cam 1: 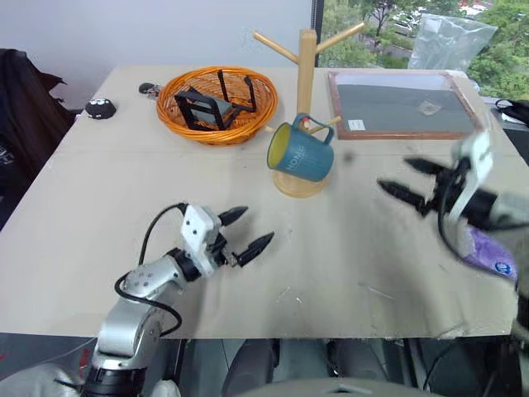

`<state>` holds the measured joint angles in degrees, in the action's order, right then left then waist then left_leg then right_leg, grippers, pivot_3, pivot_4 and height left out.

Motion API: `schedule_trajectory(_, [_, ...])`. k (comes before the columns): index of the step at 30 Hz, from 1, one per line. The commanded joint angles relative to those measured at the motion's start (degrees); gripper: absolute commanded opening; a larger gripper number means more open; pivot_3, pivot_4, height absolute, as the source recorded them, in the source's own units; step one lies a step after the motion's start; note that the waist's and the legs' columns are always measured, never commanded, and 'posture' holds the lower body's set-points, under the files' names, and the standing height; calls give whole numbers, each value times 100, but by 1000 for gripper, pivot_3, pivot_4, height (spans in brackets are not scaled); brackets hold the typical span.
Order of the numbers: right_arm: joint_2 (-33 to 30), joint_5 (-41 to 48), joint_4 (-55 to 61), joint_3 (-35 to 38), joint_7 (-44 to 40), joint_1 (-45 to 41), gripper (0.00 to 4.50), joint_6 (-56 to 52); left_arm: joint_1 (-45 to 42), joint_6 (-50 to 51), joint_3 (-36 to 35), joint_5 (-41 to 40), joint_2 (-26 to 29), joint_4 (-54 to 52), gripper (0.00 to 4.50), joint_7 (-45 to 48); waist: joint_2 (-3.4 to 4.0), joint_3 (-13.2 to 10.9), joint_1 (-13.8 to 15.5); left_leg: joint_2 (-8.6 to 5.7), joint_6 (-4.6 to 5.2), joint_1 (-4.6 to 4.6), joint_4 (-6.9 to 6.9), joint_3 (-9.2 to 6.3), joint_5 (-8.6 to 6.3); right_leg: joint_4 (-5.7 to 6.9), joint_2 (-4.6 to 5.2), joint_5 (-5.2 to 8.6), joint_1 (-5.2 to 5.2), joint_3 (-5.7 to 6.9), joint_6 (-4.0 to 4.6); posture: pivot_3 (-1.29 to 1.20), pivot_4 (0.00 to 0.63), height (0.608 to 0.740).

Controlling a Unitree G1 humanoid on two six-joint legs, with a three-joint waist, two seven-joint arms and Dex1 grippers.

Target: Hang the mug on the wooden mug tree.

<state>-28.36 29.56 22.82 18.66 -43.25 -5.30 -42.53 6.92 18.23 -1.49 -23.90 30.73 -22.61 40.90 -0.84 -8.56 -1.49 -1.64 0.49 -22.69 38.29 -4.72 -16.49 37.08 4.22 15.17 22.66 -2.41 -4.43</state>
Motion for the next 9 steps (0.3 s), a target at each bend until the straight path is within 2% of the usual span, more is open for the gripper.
schedule_trajectory(1, [259,-315,-89,28,-163,718,4456,1450,142,-2,79,140,92,-284,4500,-4,12,-6,3,1,-1,3,3,7,1,3,1,0,0,-6,0,0,150,740])
schedule_trajectory(3, [518,-571,-311,-154,-283,1371,4456,2278,268,-24,85,219,116,-264,4500,-7,8,-3,-3,3,3,28,2,20,-1,8,3,-1,-15,-17,-2,0,150,740])
schedule_trajectory(6, [800,-660,-475,-331,-328,1948,4456,2915,460,-136,101,364,169,-231,4500,20,11,-3,0,24,22,105,-23,14,-15,-17,-9,3,-94,-9,2,0,150,740])
schedule_trajectory(9, [912,-655,-582,-439,-375,2243,4456,3327,632,-246,116,450,197,-232,4500,69,16,-6,-7,30,22,105,-25,16,-15,-18,-10,3,-93,-12,2,0,150,740])
